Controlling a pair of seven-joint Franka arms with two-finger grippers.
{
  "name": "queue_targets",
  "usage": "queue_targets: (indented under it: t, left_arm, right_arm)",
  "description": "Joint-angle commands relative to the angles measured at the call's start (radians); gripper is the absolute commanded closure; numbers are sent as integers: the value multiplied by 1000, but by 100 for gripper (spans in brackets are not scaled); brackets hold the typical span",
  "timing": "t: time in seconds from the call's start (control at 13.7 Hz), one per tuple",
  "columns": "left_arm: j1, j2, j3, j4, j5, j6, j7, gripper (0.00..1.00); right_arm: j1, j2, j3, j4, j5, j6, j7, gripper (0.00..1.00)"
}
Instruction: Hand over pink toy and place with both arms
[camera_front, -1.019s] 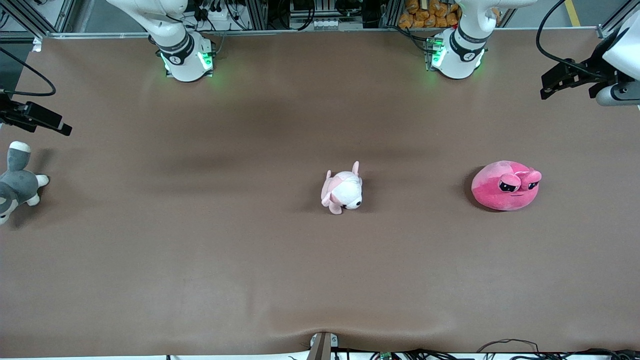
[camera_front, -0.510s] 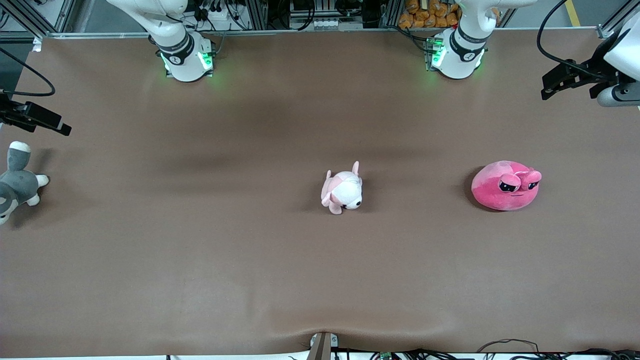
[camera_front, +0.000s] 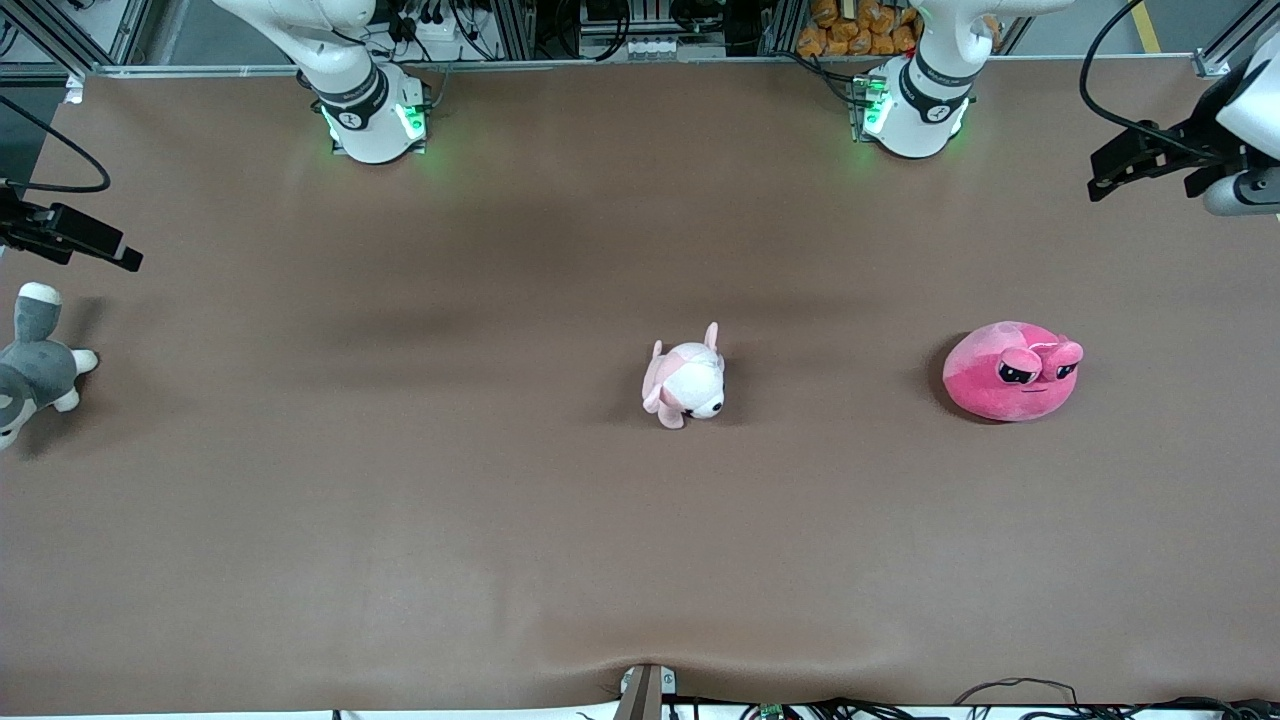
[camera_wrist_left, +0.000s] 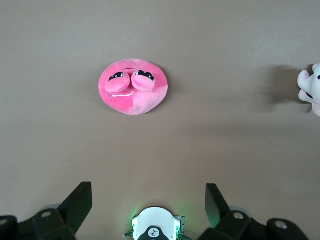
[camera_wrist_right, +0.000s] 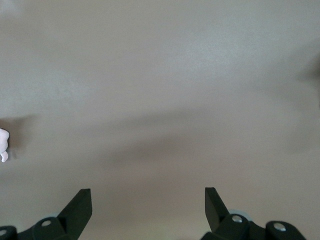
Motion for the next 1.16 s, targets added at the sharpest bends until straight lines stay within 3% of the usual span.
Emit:
queue_targets:
  t: [0.0, 0.29, 0.8, 1.09]
  left_arm:
    - [10, 6, -3, 13, 1, -18, 4, 0]
    - [9, 19, -9, 13, -2, -13, -62, 0]
    - [13, 6, -10, -94, -38, 63, -432, 0]
    - [13, 21, -7, -92, -42, 79, -711, 0]
  right_arm:
    - [-19, -23, 11, -21, 11, 2, 9, 0]
    - [-18, -23, 11, -23, 11, 1, 9, 0]
    - [-19, -23, 11, -23, 11, 2, 8, 0]
    - [-18, -23, 11, -23, 11, 2, 9, 0]
